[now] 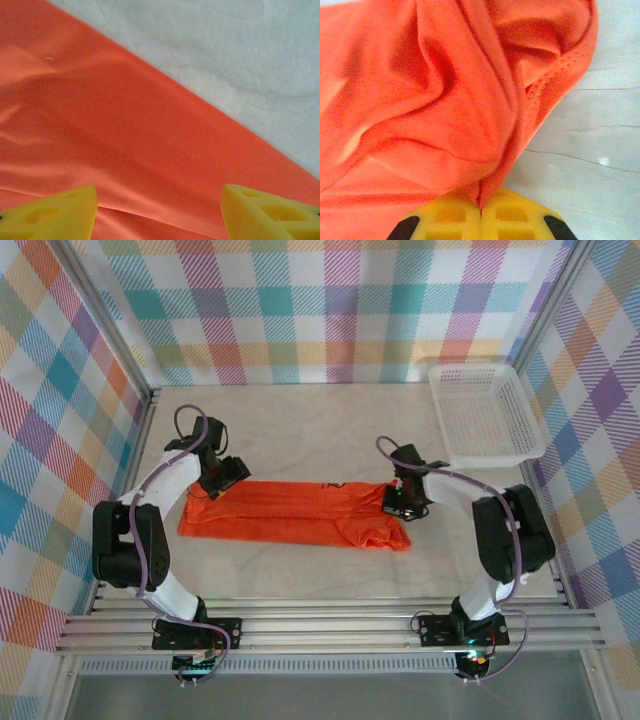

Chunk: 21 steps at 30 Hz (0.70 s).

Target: Fold the inside-out t-shirt

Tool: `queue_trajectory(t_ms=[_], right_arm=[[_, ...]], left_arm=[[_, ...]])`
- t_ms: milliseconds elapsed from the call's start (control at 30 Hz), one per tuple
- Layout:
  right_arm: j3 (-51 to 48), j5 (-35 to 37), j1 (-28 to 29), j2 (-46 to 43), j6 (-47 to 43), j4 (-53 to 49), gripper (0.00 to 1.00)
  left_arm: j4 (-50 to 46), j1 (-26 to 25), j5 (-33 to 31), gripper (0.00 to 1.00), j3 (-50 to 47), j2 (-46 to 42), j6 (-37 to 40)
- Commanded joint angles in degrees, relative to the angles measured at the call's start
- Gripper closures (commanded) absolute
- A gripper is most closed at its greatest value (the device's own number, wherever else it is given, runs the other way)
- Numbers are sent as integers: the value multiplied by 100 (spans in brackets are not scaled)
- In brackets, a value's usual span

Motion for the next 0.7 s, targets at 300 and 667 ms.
queue_trajectory(t_ms=[300, 667], right_arm=[[-127, -158, -1183, -1203, -904, -842, 100], [456, -779, -524, -1627, -129, -1018, 100]], left_arm=[[183, -519, 145, 35, 193, 773, -143], [30, -292, 262, 35, 410, 1004, 83]])
